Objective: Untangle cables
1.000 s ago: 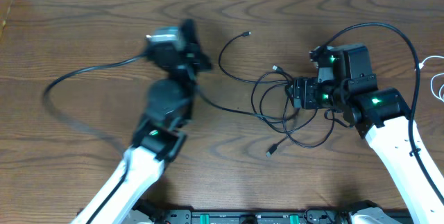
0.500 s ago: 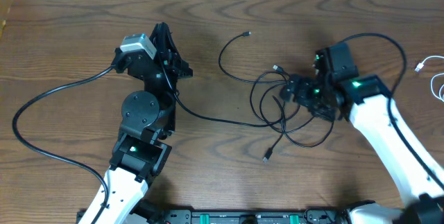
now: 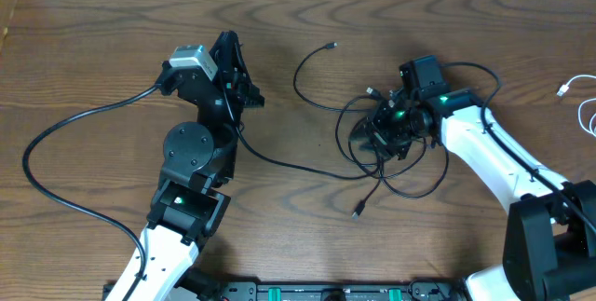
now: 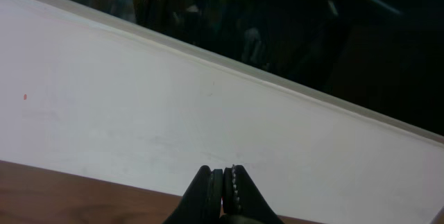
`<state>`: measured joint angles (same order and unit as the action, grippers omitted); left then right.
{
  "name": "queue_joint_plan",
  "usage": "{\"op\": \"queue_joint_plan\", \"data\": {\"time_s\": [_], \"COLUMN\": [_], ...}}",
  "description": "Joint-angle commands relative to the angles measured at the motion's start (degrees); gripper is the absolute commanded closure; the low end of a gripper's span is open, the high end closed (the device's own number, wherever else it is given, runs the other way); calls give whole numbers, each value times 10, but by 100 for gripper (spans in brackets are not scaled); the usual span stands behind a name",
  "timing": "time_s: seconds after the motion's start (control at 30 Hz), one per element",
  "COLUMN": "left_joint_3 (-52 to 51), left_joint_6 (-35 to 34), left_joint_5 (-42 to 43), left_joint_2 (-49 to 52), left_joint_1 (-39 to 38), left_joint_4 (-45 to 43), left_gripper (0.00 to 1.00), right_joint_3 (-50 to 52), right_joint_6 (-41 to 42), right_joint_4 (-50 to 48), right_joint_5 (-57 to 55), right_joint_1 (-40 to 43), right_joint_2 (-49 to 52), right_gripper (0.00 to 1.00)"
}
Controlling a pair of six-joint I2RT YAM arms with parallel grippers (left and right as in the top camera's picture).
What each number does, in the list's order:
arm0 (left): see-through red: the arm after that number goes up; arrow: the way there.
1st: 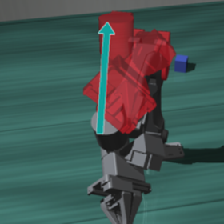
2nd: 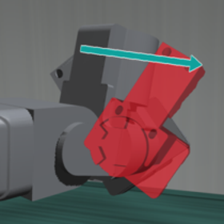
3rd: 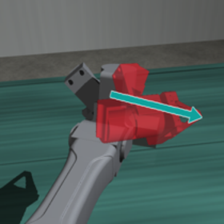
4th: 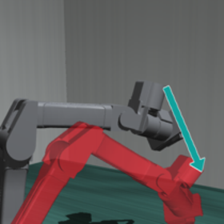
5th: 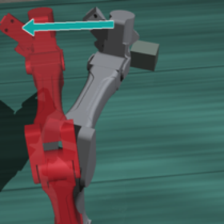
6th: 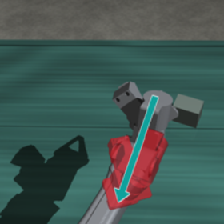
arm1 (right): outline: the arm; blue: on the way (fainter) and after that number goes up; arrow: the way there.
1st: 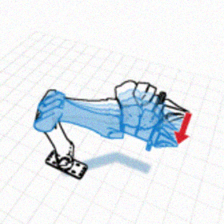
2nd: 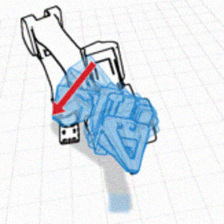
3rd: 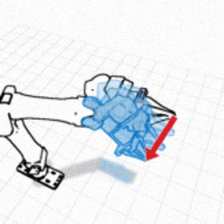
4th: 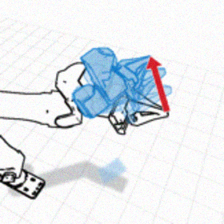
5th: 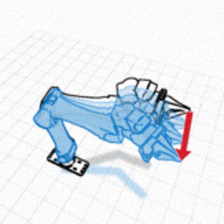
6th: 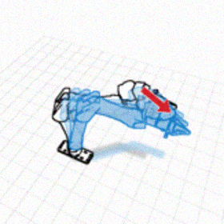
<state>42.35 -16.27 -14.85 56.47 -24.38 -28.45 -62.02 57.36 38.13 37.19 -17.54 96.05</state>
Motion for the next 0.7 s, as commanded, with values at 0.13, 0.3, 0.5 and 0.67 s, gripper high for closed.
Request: {"op": "queue_joint_plan", "data": {"time_s": [0.13, 0.3, 0.5, 0.67], "left_joint_3": [4, 4, 4, 4], "left_joint_6": [1, 1, 1, 1], "left_joint_5": [82, 180, 217, 369], "left_joint_2": [-9, -7, 0, 26], "left_joint_1": [3, 3, 3, 3], "left_joint_4": [80, 135, 205, 209], "left_gripper": [92, 92, 92, 92], "right_joint_3": [1, -6, -8, -8], "right_joint_6": [-13, -18, -64, -65], "right_joint_4": [-59, -72, -88, -89], "right_joint_5": [10, -98, -266, -251], "right_joint_1": [-4, -4, -13, -13], "right_joint_2": [-34, -138, -259, -283], "right_gripper": [99, 98, 98, 99]}}
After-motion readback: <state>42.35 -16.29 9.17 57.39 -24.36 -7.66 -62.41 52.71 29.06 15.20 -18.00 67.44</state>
